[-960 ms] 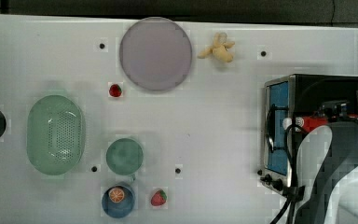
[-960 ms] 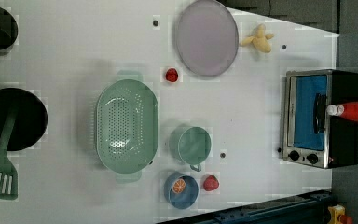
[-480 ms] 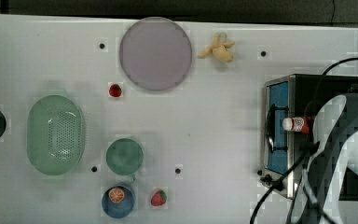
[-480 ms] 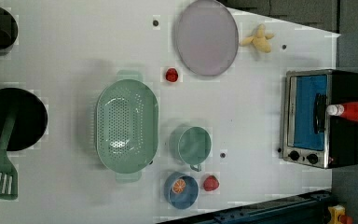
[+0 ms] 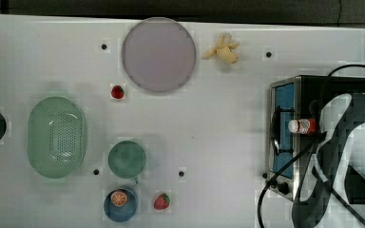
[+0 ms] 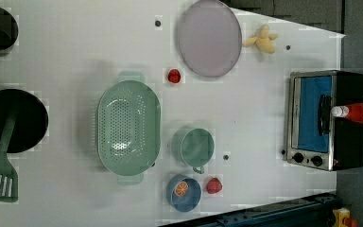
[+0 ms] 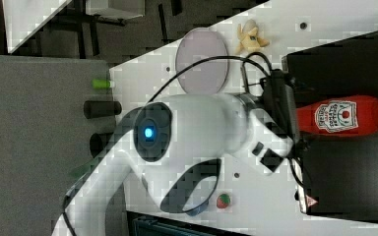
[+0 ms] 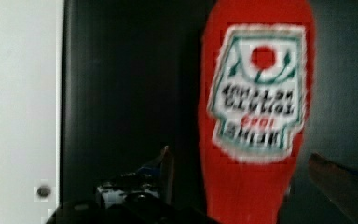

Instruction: Pick Ketchup from oven and place it on table.

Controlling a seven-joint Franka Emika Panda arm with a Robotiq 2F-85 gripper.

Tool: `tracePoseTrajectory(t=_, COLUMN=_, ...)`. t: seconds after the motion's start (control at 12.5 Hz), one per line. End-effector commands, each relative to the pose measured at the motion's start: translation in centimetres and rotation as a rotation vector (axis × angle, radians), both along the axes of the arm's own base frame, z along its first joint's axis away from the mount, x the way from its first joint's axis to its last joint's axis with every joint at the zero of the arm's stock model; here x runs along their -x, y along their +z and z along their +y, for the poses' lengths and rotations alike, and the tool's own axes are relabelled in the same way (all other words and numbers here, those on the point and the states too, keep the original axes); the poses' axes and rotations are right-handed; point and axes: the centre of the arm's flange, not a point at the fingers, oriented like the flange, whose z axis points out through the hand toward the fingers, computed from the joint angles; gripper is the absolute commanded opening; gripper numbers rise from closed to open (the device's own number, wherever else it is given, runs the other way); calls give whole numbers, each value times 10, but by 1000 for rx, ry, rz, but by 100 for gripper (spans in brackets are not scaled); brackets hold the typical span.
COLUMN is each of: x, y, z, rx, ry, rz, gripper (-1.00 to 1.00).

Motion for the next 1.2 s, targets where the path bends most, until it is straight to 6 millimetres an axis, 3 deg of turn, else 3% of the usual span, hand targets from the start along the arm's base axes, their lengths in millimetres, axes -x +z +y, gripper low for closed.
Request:
tracePoseTrajectory(t=0.08, x=9, y=-15, z=-22, rx=-12, ry=-103, rz=-38, gripper=100)
tracePoseTrajectory(t=0.32, x=8, y=-24, z=-26, rx=6, ry=-108, rz=-41, gripper=100)
tracePoseTrajectory(t=0.4, x=9, y=-25, z=-27, rx=4, ry=-109, rz=-38, gripper=92)
tracePoseTrajectory(t=0.64, x=9, y=-26, z=-27, rx=3, ry=-111, rz=-36, gripper=27)
tracePoseTrajectory(t=0.88, x=11, y=-20, z=-30, rx=9, ry=-115, rz=-42, gripper=27)
tracePoseTrajectory(t=1.04, x=8, y=0, z=-29, rx=14, ry=-105, rz=-66, gripper=27)
tracePoseTrajectory(t=1.2, x=-1, y=37, z=-19, rx=-2, ry=-79, rz=-85, gripper=27)
